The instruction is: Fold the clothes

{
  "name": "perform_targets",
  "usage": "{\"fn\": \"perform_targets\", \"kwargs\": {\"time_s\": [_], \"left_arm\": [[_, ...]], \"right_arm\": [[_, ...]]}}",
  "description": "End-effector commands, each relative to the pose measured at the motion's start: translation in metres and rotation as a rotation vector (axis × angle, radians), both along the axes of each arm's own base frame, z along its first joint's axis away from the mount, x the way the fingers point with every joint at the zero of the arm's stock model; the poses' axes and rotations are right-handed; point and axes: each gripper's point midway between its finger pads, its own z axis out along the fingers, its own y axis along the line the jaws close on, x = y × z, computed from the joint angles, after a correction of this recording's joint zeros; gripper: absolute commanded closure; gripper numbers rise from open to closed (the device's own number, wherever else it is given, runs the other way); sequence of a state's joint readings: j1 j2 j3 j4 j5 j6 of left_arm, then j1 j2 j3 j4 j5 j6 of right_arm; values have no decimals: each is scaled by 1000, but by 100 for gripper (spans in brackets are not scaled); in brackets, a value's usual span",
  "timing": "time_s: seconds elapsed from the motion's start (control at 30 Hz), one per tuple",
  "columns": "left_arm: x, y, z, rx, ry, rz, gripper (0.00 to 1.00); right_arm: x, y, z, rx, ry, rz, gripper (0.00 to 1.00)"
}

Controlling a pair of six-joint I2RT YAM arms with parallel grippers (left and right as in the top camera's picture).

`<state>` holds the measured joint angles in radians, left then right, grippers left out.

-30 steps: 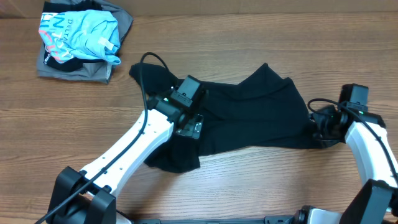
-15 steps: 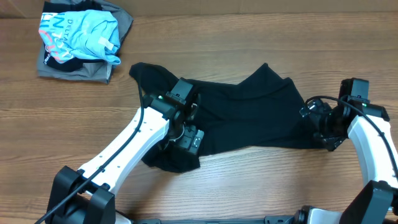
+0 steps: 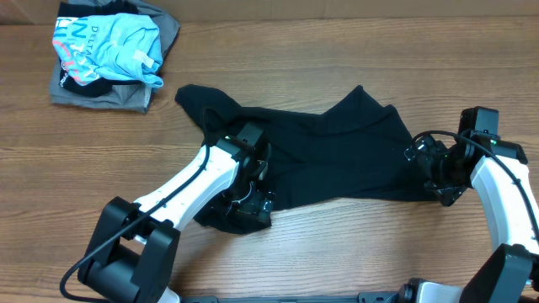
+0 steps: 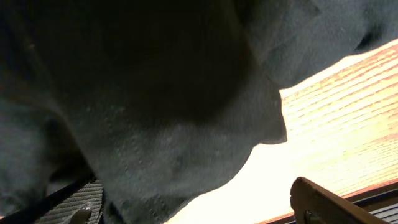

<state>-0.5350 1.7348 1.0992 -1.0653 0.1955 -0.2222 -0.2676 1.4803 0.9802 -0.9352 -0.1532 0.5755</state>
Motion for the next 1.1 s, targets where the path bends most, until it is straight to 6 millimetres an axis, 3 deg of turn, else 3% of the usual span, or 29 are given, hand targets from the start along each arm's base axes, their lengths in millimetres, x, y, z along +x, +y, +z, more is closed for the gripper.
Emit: {"fn": "perform_targets", "kwargs": {"time_s": [0.0,0.37,0.63,0.87,1.07], "left_arm": [[-4,-5,-8,-10,43,27,7],[2,8,-6,71,18,31,35],[1,13,2,106,29,37,96],[11,40,16,265,-15,86,96],[44,72,48,390,-109,216,96]], "right_arm": [[7,-2,7,-3,-27,7,0],[6,-2,7,-3,-26,6,0],[5,-1,7,-2,-20,6,0],[5,-1,7,-2,-20,6,0],[5,-1,7,-2,-19,6,0]]}}
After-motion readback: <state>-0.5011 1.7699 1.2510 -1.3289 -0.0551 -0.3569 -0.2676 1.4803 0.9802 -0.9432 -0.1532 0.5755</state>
